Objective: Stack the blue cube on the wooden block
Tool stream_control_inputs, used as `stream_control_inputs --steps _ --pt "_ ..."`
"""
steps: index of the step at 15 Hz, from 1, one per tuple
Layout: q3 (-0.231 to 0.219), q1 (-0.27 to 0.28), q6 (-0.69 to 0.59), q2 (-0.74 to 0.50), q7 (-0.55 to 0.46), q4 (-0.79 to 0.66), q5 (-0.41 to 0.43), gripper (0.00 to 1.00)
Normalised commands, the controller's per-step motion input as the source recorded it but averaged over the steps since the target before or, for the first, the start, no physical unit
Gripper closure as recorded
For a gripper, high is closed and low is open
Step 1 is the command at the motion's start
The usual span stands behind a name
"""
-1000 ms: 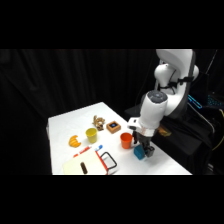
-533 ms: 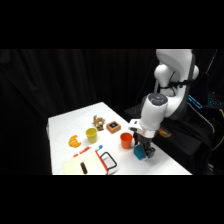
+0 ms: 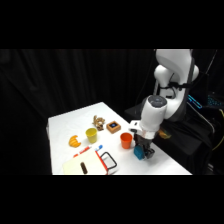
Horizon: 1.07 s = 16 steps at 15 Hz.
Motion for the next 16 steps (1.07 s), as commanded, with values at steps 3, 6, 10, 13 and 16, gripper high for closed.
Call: stream_control_inputs --steps 3,6,10,13,16 --pt "-0.132 0.167 0.13 0.01 -0.03 0.0 0.102 0.61" --pt "-0.111 0.156 0.08 -0.03 -0.03 -0.01 0.091 0.69" --pt "-0.063 0.139 -0.08 -0.22 -0.07 -0.06 0.082 0.74" --pt "-0.044 0.11 -0.29 -0.38 -0.06 -0.06 0.017 0.74" --pt "0.046 -0.019 -0.38 -0.39 -0.05 -0.03 -0.056 0.74"
